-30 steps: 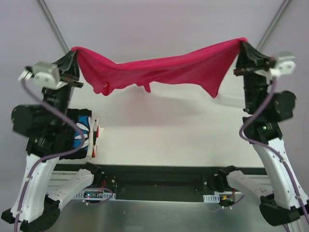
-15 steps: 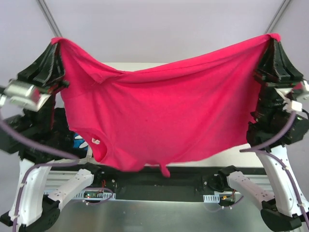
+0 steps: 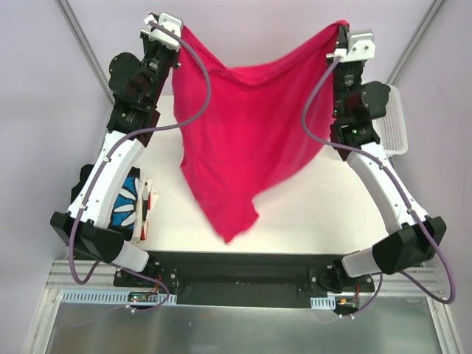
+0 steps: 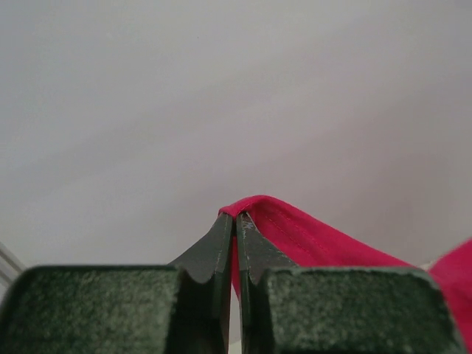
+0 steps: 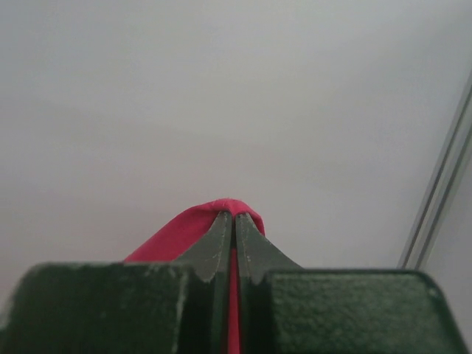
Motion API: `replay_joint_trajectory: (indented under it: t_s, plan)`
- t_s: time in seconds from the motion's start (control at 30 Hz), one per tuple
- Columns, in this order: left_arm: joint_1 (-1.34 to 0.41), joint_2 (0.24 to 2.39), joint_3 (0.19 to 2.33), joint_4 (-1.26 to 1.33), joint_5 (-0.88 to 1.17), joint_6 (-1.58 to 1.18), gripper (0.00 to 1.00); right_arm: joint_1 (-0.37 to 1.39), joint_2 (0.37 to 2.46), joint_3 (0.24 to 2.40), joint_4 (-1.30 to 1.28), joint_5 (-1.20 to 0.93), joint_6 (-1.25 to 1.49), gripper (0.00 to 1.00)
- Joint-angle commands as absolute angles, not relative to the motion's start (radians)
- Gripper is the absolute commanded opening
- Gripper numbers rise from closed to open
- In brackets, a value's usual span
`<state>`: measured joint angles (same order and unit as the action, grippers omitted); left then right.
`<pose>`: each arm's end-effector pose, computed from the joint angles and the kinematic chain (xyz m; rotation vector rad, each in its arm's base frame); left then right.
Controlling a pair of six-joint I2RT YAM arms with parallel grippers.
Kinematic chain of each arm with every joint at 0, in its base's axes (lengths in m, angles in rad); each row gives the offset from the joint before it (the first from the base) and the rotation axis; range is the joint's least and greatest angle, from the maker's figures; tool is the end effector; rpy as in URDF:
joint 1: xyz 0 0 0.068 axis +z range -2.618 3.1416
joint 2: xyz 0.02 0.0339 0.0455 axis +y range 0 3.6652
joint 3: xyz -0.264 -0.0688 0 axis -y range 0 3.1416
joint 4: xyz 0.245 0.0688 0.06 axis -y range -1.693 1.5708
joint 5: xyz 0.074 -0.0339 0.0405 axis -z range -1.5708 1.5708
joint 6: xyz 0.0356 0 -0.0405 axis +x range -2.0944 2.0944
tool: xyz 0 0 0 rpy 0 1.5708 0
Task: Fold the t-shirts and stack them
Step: Flatten out the tshirt
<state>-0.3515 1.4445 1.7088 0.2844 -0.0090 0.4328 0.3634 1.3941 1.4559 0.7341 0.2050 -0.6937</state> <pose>0.2828 -0.1034 0.5545 0.3831 0.9479 0.0787 0.2742 0.0965 0.5262 -0.2228 0.7699 -0.3920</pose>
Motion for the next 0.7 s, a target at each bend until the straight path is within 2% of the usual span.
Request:
replay_joint_trajectory:
  t_s: [0.0, 0.23, 0.43, 0.67]
  plan:
    - [-0.345, 1.384, 1.842, 0.342, -0.002, 0.466, 0.00, 0.357, 1.401, 1.620, 0.755, 0.193, -0.715, 0.01]
    - [-0.345, 1.244, 1.718, 0.308, -0.003, 0.480, 0.00, 0.367, 1.299, 1.517, 0.727, 0.198, -0.680, 0.01]
    - [-0.351, 1.025, 1.562, 0.233, -0.002, 0.405, 0.00, 0.402, 1.036, 1.291, 0.686, 0.235, -0.623, 0.01]
    - [-0.354, 0.844, 1.526, 0.126, 0.124, 0.327, 0.00, 0.416, 0.818, 1.232, 0.500, 0.222, -0.520, 0.01]
